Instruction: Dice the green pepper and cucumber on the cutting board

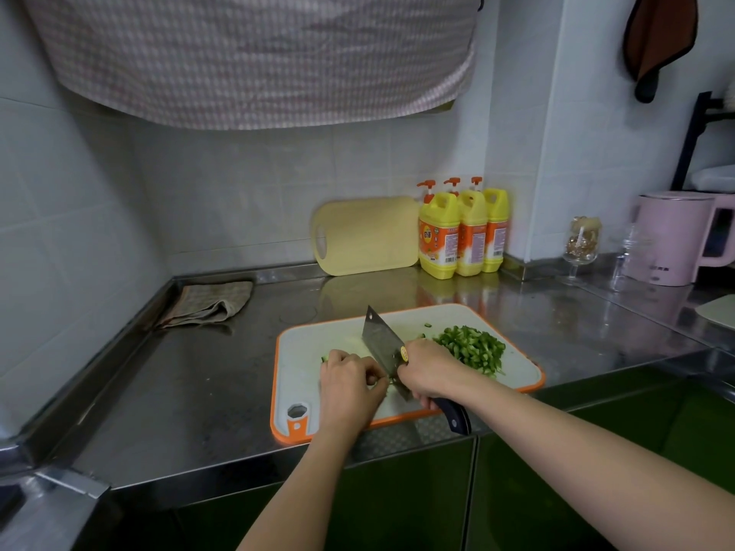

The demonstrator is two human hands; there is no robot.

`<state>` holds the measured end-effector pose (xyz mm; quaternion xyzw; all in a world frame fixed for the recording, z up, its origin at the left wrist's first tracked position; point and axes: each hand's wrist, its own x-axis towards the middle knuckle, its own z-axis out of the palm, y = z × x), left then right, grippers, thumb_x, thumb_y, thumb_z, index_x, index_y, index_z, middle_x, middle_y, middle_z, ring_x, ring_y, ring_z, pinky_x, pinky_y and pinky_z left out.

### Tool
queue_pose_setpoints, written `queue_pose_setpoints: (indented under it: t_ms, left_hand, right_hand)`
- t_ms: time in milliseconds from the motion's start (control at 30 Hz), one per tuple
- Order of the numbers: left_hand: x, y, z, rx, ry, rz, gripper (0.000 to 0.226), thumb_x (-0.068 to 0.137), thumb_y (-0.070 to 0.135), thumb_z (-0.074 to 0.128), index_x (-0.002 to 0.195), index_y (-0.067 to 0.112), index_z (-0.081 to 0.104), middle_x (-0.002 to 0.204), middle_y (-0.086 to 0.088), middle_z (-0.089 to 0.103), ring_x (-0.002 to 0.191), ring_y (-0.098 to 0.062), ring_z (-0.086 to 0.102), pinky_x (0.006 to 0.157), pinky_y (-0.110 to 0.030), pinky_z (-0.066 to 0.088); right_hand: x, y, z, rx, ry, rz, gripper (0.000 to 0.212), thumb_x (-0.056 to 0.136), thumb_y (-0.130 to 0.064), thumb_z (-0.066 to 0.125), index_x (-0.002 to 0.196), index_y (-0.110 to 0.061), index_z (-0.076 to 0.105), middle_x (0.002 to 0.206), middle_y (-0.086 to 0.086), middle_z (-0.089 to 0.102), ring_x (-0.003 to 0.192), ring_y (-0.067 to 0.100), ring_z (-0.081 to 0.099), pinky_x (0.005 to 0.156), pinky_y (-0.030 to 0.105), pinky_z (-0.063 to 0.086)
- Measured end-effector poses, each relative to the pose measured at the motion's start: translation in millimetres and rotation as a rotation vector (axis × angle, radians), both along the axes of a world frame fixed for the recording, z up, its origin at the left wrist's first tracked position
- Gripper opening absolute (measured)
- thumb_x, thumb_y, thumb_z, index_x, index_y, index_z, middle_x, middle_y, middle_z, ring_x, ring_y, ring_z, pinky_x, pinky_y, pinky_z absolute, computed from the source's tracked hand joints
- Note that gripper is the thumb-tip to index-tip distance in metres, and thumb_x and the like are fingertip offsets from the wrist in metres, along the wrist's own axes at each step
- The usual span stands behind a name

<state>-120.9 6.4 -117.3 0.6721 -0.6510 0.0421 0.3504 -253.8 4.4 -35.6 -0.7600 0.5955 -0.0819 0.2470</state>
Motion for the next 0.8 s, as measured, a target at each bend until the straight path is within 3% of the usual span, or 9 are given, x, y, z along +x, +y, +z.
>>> queue_pose_setpoints:
  t_ms: [100, 233, 433, 667, 800]
  left_hand:
    - [0.4, -0.1, 0.0, -0.007, 0.01, 0.004, 0.011, 0.085, 0.036, 0.064, 0.087, 0.03, 0.073, 0.08, 0.013, 0.064, 0.095, -0.013, 0.041, 0.075, -0.028, 0.03]
    - [0.6, -0.3, 0.0, 0.0, 0.011, 0.003, 0.012, 0.086, 0.037, 0.064, 0.089, 0.03, 0.073, 0.083, 0.012, 0.066, 0.096, -0.013, 0.041, 0.077, -0.029, 0.032]
    - [1.0, 0.0, 0.7, 0.012, 0.026, 0.0, 0.009, 0.085, 0.037, 0.065, 0.085, 0.03, 0.071, 0.08, 0.012, 0.064, 0.095, -0.014, 0.04, 0.076, -0.03, 0.03]
    - [0.7, 2.3, 2.7, 0.009, 0.105, 0.011, 0.012, 0.078, 0.026, 0.066, 0.086, 0.023, 0.075, 0.078, 0.005, 0.066, 0.101, -0.022, 0.043, 0.085, -0.036, 0.042]
    - [1.5, 4.1, 1.3, 0.0, 0.063, 0.082, 0.012, 0.076, 0.026, 0.066, 0.082, 0.022, 0.075, 0.078, 0.003, 0.066, 0.101, -0.023, 0.041, 0.082, -0.035, 0.04]
  right_hand:
    - [3.8, -3.3, -3.4, -0.02, -0.01, -0.013, 0.02, 0.093, -0.003, 0.043, 0.107, 0.003, 0.057, 0.078, 0.018, 0.071, 0.048, 0.021, 0.06, 0.042, 0.025, 0.05]
    - [1.6, -7.1, -8.8, -0.105, -0.118, -0.04, 0.01, 0.096, -0.009, 0.038, 0.1, -0.006, 0.048, 0.063, 0.012, 0.062, 0.039, 0.018, 0.056, 0.037, 0.024, 0.045]
    - [-2.7, -2.6, -3.5, -0.076, -0.134, 0.013, 0.011, 0.095, -0.007, 0.037, 0.092, -0.007, 0.048, 0.061, 0.01, 0.06, 0.04, 0.019, 0.057, 0.038, 0.023, 0.047]
    - [-8.4, -3.6, 0.3, -0.047, -0.165, -0.009, 0.022, 0.093, -0.004, 0.036, 0.105, 0.001, 0.052, 0.063, 0.013, 0.06, 0.043, 0.022, 0.056, 0.039, 0.024, 0.046]
    - [-11.8, -2.5, 0.5, -0.029, -0.155, -0.01, 0.023, 0.093, -0.003, 0.036, 0.108, 0.002, 0.052, 0.064, 0.013, 0.06, 0.048, 0.024, 0.058, 0.041, 0.025, 0.047]
